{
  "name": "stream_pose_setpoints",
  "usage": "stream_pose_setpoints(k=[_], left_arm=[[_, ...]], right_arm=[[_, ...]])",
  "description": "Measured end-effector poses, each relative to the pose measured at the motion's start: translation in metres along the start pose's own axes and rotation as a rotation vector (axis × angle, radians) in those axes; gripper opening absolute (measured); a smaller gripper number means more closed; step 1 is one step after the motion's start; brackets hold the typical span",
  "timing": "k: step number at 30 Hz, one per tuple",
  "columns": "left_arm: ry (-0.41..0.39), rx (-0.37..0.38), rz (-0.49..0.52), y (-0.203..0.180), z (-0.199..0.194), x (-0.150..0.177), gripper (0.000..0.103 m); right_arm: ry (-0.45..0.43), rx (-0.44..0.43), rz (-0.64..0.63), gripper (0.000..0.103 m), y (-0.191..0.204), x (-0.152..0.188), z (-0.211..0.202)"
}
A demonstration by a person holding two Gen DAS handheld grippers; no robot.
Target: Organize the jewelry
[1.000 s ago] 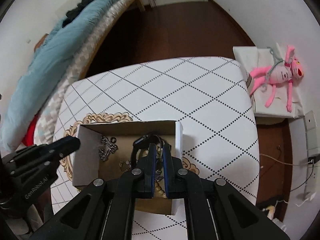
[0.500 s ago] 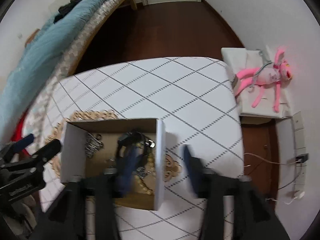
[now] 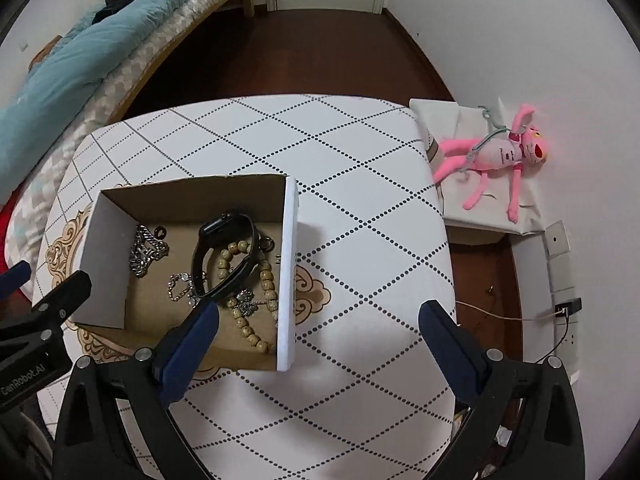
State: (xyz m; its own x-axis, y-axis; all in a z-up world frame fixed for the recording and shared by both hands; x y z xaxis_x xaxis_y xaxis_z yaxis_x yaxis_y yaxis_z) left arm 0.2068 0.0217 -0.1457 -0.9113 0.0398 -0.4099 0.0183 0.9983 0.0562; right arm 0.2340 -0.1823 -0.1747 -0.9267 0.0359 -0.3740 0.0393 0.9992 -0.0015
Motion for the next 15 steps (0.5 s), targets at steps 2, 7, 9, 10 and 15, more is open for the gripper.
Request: stream_pose_setpoints(k=[2,7,9,10,15], left_arm=[[-0.011,0.003,-0.001,-0.001,-0.009,0.004,0.103],[-0.066,-0.018,-0.001,0.000,-0.040,0.018,0.103],[-0.090,-0.020,0.002,0.000,-0.053,0.023,0.103],[-0.107,-0.019,0.003,0.000,-0.063,0.027,0.103],[-0.167,-0.019,-0.006,0.003,-0.104,0.043,0.103]], right_arm=[[-0.014,-0.002,0.002,0.101,0.000,0.005,-0.007],[-0.063,-0.002,0.019,0.101,-0.003,0.020,-0.032],[-0.089,0.003,0.024,0.101,-0.006,0.029,-0.047],[-0.100,0.004,0.026,0.101,-0.007,0.032,-0.052],[-0.161,-0.009,0.036,0.101,-0.012,0.055,-0.094]])
Point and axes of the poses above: each gripper's, at about its wrist camera, not at the fingertips, and z roughly the way its jaws point, y to its left, x to its underside, the point moved 1 cm from there along z, roughly the way its jaws point, and after that the axes turned 5 degrees about z, right-handed, at the moved point
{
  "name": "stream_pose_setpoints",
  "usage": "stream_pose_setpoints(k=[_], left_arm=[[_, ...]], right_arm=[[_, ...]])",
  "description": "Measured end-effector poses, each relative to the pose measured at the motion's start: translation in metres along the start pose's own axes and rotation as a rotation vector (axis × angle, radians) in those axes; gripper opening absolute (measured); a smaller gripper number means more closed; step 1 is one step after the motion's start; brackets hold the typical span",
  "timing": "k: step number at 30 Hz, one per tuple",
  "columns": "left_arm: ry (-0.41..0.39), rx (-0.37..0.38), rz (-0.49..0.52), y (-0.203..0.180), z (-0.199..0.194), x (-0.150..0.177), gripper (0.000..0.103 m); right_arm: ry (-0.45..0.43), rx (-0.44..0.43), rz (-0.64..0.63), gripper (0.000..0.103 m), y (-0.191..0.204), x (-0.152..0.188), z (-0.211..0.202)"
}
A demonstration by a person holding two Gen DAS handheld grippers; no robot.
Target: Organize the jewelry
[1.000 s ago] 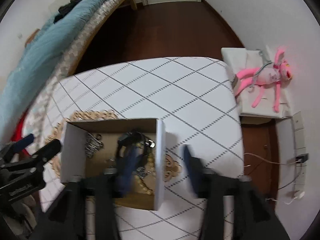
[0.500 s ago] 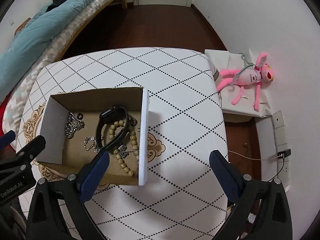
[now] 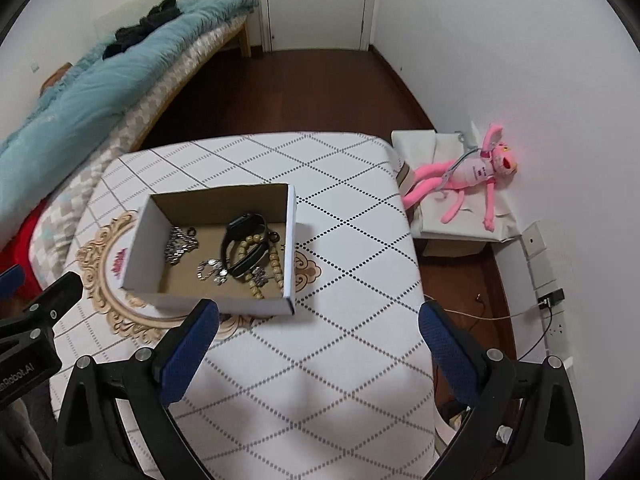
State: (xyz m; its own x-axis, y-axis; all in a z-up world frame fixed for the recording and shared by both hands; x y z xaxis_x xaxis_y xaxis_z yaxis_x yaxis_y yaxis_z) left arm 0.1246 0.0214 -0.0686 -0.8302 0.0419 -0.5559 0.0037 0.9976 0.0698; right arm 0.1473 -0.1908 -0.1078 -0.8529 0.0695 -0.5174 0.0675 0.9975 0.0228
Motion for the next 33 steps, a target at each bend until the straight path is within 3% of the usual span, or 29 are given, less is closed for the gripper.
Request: stream_pose_setpoints(k=[9,18,26,33], left_arm=[[-0.113,0.034,-0.003,-0.002,-0.077,0.013,0.103],[-0.171,0.055,-0.025,0.005,-0.120,0.016,0.103],[-0.183,0.065,-0.027,0.006,-0.141,0.020,0.103],[-0.148,0.067,-0.022,0.002,-0.129,0.016,0.103]], right_arm=[[-0.133,-0.007,0.001,0.103,0.001,0.018,-0.088],[-0.244,-0.005,0.022,0.103,-0.007,0.027,-0.155],[-0.276,-0.013,0.025,0.103,-0.010,0.035,-0.186],[-0.260,-0.019,0.033,0.103,-0.011,0.034,-0.186]])
Point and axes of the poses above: each gripper's, at about its wrist camera, not at the fingertips, and z roughly the way its jaws point, y to its left, x to its underside, the point moved 1 cm from there along z, roughly the way its jaws point, and after that the axes turned 5 degrees about z, right-handed, at the moved point
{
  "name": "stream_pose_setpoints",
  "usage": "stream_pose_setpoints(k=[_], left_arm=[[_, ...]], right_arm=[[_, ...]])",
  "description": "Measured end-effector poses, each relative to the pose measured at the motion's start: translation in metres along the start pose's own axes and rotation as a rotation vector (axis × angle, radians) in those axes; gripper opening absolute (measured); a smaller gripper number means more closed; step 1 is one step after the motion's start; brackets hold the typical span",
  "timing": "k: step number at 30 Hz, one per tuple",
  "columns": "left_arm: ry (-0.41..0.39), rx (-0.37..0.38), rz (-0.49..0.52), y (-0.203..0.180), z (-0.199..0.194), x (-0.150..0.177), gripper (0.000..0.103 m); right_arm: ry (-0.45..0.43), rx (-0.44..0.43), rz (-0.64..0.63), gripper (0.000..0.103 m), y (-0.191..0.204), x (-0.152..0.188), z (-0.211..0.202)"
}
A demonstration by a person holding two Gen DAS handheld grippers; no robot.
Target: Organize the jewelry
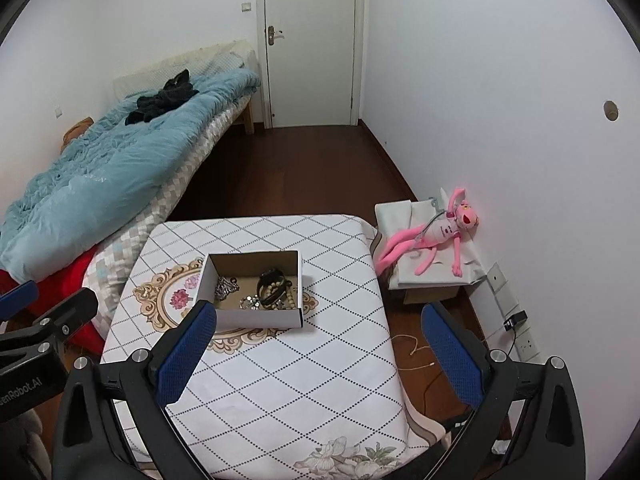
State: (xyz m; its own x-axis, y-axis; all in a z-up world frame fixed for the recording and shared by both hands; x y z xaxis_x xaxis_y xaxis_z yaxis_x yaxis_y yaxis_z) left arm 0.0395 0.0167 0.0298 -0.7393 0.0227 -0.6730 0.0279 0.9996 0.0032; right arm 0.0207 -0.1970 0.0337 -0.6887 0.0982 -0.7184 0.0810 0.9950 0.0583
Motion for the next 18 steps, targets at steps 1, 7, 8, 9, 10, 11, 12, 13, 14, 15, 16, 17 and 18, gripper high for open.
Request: stream_pose_setpoints(k=[1,7,8,9,10,11,12,13,14,15,16,17,18], left_arm=[[0.012,-0.001,0.001,-0.001,0.006,-0.001,0.103],[0.081,0.009,-0.012,-0.002,0.033,-0.010,0.103],[0.088,0.008,-0.015,-0.001,0.037,-0.011,0.103],[0.096,0.003,-0.014,-0.001,0.041,-0.014,0.103],[0.103,0.006,-0.013,0.000,0.045,-0.016,0.103],[0.109,0.006,-0.012,0.000,0.048,-0.018,0.103],[0.114,0.004,-0.011,0.001,0.050,-0.021,0.103],[0.120,0.002,-0.008,0.001,0.054,-0.023,0.103],[0.126,0.000,-0.005,0.001,0.057,-0.026,0.103],[0.130,-0.001,-0.006,0.001,0.060,-0.028,0.103],[0.134,-0.003,-0.008,0.001,0.063,-0.031,0.103],[0.138,-0.004,-0.008,0.002,0.066,-0.033,0.103],[0.142,-0.005,-0.009,0.002,0.069,-0.035,0.103]], right_arm=[[0.007,0.002,0.002,0.103,0.000,0.000,0.003],[0.055,0.000,-0.002,0.103,0.001,-0.008,0.029],[0.059,0.009,-0.006,0.103,0.002,-0.010,0.033],[0.065,0.011,-0.008,0.103,0.002,-0.012,0.038],[0.070,0.010,-0.010,0.103,0.003,-0.015,0.042],[0.077,0.013,-0.013,0.103,0.003,-0.017,0.047],[0.084,0.011,-0.013,0.103,0.003,-0.020,0.052],[0.089,0.009,-0.017,0.103,0.004,-0.023,0.057],[0.093,0.008,-0.020,0.103,0.004,-0.026,0.061],[0.097,0.008,-0.021,0.103,0.005,-0.028,0.066],[0.100,0.008,-0.024,0.103,0.006,-0.031,0.070],[0.105,0.010,-0.027,0.103,0.007,-0.033,0.074],[0.113,0.015,-0.034,0.103,0.008,-0.034,0.080]])
Point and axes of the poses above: each gripper's, at about its wrist camera, not at the fingertips, and z roughly the way its jaws point, y to its left, x to its underside, the point moved 1 cm from there along z, roughly the way its jaws point, and after that the axes turned 5 degrees about z, right-handed, at the moved point
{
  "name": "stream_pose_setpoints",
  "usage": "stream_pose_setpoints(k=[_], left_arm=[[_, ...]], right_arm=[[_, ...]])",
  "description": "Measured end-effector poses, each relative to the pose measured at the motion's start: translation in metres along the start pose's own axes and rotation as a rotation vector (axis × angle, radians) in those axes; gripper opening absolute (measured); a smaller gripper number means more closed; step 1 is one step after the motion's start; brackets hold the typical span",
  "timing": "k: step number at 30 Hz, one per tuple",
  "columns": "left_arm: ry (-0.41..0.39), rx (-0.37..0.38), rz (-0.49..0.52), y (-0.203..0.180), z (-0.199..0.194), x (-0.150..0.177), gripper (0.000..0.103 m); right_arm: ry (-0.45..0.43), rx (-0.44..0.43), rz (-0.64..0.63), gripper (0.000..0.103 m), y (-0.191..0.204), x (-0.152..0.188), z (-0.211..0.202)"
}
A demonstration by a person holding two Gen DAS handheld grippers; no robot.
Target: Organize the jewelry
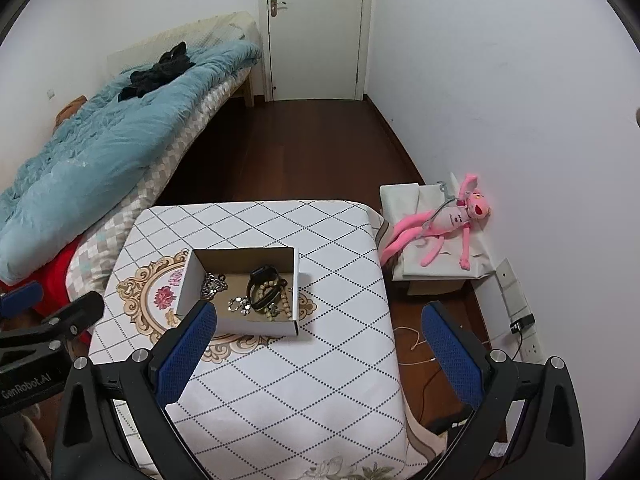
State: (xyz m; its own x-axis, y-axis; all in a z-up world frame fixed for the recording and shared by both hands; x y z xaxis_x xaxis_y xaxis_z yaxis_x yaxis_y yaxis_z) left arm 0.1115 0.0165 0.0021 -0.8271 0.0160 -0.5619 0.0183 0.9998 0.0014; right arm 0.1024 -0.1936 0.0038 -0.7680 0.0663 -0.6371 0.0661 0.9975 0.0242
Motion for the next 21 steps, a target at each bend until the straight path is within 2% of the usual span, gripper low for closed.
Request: stream_pose_setpoints(k=[9,21], left_arm=[[0.056,-0.011,0.007,-0.003,0.028,-0.007,0.103],[0.094,-0.014,0.008,-0.005,0.042,-0.005,0.103]], right_arm=[[0.081,0.007,-0.014,0.103,0.004,-0.012,0.042],[0.133,0.008,-0.034,0.103,0.005,-0.010,0.060]])
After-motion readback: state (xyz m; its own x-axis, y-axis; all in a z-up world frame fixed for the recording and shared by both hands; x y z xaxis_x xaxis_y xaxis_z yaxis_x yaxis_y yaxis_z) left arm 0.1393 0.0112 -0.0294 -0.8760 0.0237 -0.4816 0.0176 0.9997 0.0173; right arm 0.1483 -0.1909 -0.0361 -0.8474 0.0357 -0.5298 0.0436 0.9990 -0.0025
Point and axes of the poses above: each gripper's, at about its wrist camera, not at the fingertips, and z roughly the way its jaws point, y to its left, x to its underside, the point moved 1 cm from there along z, roughly the way its jaws point, and after that the axes turned 5 degrees about z, right-handed, at the moved point
